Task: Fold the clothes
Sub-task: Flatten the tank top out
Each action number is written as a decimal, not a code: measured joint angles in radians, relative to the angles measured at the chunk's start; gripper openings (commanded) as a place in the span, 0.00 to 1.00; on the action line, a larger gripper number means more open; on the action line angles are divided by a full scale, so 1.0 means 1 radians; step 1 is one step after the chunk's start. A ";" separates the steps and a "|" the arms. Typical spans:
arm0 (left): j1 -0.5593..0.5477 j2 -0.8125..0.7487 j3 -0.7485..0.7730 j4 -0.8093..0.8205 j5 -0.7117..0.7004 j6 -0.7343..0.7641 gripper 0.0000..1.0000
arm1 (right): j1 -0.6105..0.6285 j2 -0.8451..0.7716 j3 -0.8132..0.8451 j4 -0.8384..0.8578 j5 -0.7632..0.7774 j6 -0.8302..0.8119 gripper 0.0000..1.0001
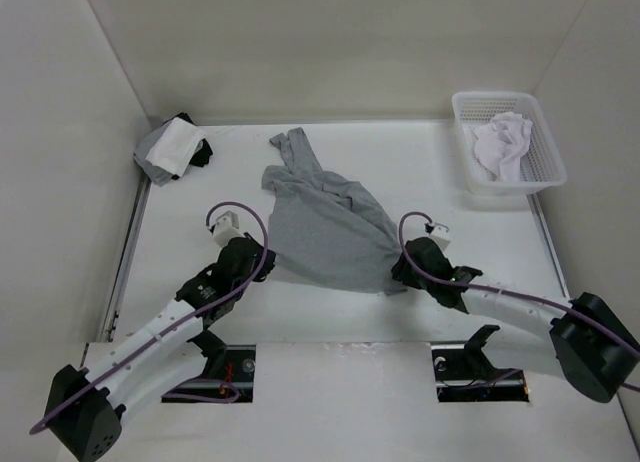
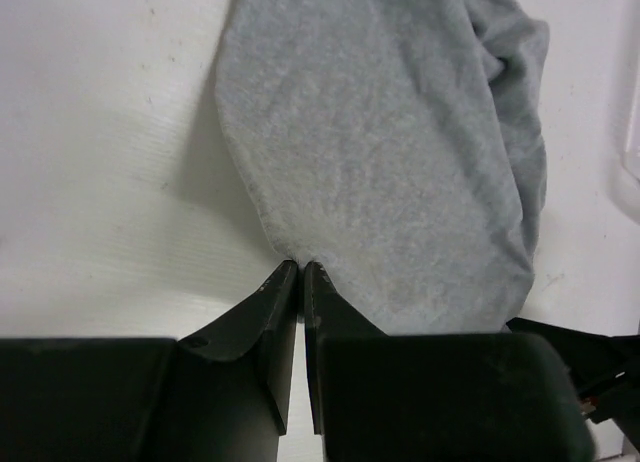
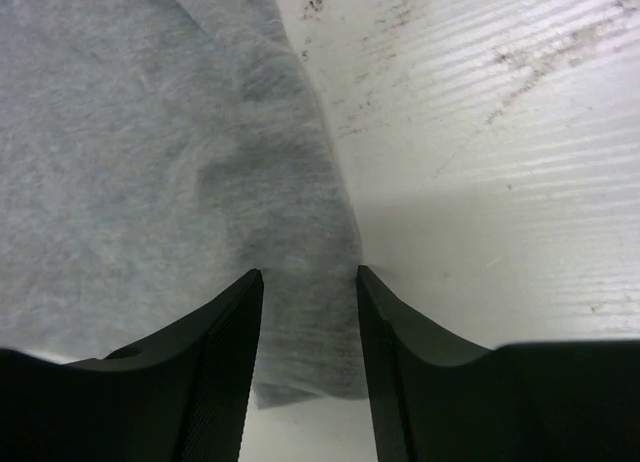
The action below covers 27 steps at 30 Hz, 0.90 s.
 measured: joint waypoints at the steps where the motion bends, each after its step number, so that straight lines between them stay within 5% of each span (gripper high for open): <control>1: 0.011 -0.014 0.000 0.000 0.000 0.013 0.05 | 0.000 0.026 0.017 -0.001 -0.002 -0.001 0.48; 7: 0.080 -0.084 0.000 0.029 0.002 0.083 0.05 | 0.000 0.162 0.113 0.002 -0.027 -0.013 0.05; 15: 0.183 -0.149 0.064 0.058 0.031 0.144 0.05 | 0.040 0.172 0.432 -0.240 0.091 -0.163 0.03; 18: 0.184 -0.141 0.092 0.077 0.061 0.158 0.04 | 0.096 0.136 0.544 -0.339 0.168 -0.208 0.10; 24: 0.363 -0.226 0.097 0.006 0.096 0.190 0.04 | 0.364 0.233 0.654 -0.432 0.191 -0.192 0.54; 27: 0.473 -0.294 0.096 -0.048 0.099 0.191 0.05 | 0.463 0.289 0.593 -0.410 0.152 -0.164 0.58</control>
